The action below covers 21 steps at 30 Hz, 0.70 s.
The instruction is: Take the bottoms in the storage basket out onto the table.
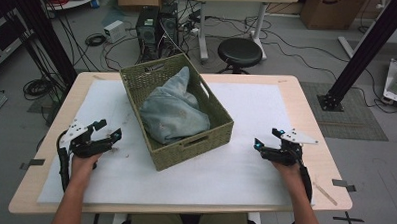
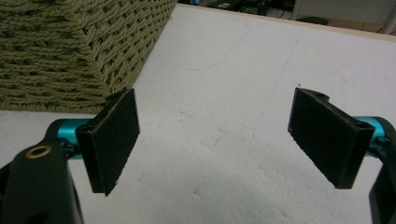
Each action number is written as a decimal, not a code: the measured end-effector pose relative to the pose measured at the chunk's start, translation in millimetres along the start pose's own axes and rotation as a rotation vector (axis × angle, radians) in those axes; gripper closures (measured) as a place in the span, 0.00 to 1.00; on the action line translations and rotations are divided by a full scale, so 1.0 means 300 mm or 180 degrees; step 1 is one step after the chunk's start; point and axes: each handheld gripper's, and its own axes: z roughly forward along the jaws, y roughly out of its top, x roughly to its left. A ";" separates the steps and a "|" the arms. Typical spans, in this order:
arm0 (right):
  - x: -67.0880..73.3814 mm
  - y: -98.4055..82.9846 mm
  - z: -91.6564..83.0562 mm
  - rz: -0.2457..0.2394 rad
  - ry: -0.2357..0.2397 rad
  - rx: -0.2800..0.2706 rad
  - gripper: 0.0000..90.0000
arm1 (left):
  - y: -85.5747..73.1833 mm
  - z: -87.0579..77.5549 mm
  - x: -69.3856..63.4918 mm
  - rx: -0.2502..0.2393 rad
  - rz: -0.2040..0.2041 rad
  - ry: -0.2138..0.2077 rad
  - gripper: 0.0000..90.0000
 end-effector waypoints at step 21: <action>0.007 0.001 0.002 -0.0020 -0.0097 0.0028 0.19 | 0.000 -0.001 -0.001 -0.0012 0.0008 0.0027 0.24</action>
